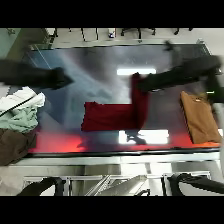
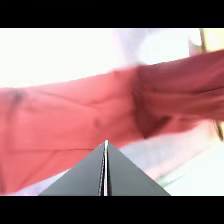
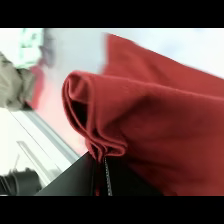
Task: Fold the shirts.
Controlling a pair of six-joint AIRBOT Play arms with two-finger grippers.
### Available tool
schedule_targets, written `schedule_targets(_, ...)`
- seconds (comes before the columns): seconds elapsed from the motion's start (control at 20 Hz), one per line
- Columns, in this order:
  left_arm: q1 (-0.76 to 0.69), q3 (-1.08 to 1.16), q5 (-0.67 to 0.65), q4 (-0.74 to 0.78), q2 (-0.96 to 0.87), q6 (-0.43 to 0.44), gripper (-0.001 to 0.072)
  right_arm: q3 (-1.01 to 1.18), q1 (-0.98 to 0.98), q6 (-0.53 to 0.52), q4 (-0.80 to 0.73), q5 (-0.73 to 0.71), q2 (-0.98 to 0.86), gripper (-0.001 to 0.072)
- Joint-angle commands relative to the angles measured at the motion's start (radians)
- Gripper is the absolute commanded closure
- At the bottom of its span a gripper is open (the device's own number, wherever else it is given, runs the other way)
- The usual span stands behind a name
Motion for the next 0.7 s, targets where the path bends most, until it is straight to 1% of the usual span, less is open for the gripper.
schedule_targets(0.0, 0.237, -0.245, -0.018, 0.0, 0.397, 0.043, 0.0693, -0.007, 0.418, 0.06, 0.003, 0.507, -0.171, 0.0688)
schedule_targets(0.05, 0.288, -0.311, -0.035, -0.003, 0.488, 0.044, 0.0693, -0.005, 0.525, 0.06, 0.003, 0.658, -0.249, 0.0664)
schedule_targets(0.1, 0.341, -0.38, -0.063, -0.004, 0.577, 0.05, 0.0693, 0.006, 0.622, 0.054, -0.001, 0.799, -0.331, 0.037)
schedule_targets(0.15, 0.388, -0.439, -0.09, -0.004, 0.647, 0.05, 0.0693, 0.022, 0.677, 0.048, -0.002, 0.891, -0.396, 0.0042)
schedule_targets(0.2, 0.436, -0.49, -0.108, -0.011, 0.711, 0.05, 0.0693, 0.039, 0.689, 0.049, -0.006, 0.913, -0.435, 0.0022)
schedule_targets(0.25, 0.479, -0.525, -0.107, -0.012, 0.758, 0.05, 0.0693, 0.042, 0.666, 0.064, -0.01, 0.89, -0.437, 0.0022)
schedule_targets(0.3, 0.517, -0.549, -0.097, -0.012, 0.796, 0.05, 0.0693, 0.042, 0.618, 0.065, -0.01, 0.836, -0.418, 0.0022)
schedule_targets(0.35, 0.542, -0.565, -0.09, -0.012, 0.822, 0.051, 0.0693, 0.042, 0.537, 0.067, -0.014, 0.739, -0.376, 0.0023)
schedule_targets(0.45, 0.549, -0.574, -0.085, -0.012, 0.836, 0.051, 0.0693, 0.042, 0.35, 0.067, -0.021, 0.545, -0.284, 0.0023)
schedule_targets(0.55, 0.519, -0.557, -0.077, -0.013, 0.801, 0.05, 0.0693, 0.041, 0.144, 0.067, -0.034, 0.33, -0.2, 0.0023)
schedule_targets(0.65, 0.456, -0.529, -0.079, -0.012, 0.748, 0.05, 0.0693, 0.035, -0.041, 0.098, -0.126, 0.119, -0.148, 0.0022)
